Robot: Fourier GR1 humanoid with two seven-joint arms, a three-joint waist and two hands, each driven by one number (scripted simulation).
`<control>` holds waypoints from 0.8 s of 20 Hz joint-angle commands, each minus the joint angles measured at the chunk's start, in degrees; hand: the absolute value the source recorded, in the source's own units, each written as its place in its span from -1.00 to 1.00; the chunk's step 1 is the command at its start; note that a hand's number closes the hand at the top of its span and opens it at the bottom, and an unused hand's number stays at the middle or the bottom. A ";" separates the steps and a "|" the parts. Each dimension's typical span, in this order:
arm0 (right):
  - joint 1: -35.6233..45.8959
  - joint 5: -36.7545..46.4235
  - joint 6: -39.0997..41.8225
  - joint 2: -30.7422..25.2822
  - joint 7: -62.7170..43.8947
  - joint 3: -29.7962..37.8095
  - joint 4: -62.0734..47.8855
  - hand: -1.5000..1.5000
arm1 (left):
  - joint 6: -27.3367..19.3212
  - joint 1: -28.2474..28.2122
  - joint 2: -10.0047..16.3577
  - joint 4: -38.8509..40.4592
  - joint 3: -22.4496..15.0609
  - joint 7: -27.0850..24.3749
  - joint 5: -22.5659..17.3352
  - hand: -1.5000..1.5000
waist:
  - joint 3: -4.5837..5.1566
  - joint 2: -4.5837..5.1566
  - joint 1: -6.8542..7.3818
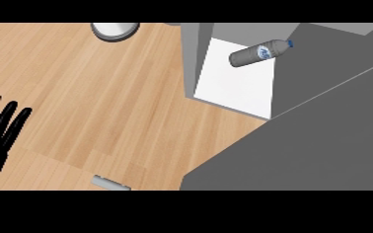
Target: Pick up the bottled water, place it into the cabinet and close the cabinet
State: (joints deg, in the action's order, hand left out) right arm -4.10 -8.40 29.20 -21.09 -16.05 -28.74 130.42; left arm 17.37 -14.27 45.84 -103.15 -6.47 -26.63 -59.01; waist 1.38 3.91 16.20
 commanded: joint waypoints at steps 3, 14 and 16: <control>10.07 -0.43 -5.07 6.32 -7.84 1.47 -9.75 1.00 | 0.47 0.23 -0.22 0.62 -0.43 0.43 -0.27 -1.00 | -0.20 -0.22 -0.11; 32.60 3.75 -17.46 19.63 -15.11 10.44 -30.27 1.00 | -0.16 -0.35 -0.33 2.05 1.22 0.30 -1.18 -1.00 | -0.90 -1.80 -2.65; 37.05 5.02 -21.28 20.84 -15.24 12.20 -34.72 1.00 | 0.05 -0.14 -0.45 2.77 1.34 0.26 -1.23 -1.00 | -0.94 -1.67 -3.44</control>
State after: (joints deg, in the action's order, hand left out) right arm 24.51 -6.42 14.47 -3.92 -30.02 -20.52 102.92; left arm 17.47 -14.17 45.33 -100.81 -5.67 -26.39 -59.88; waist 0.53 2.62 13.59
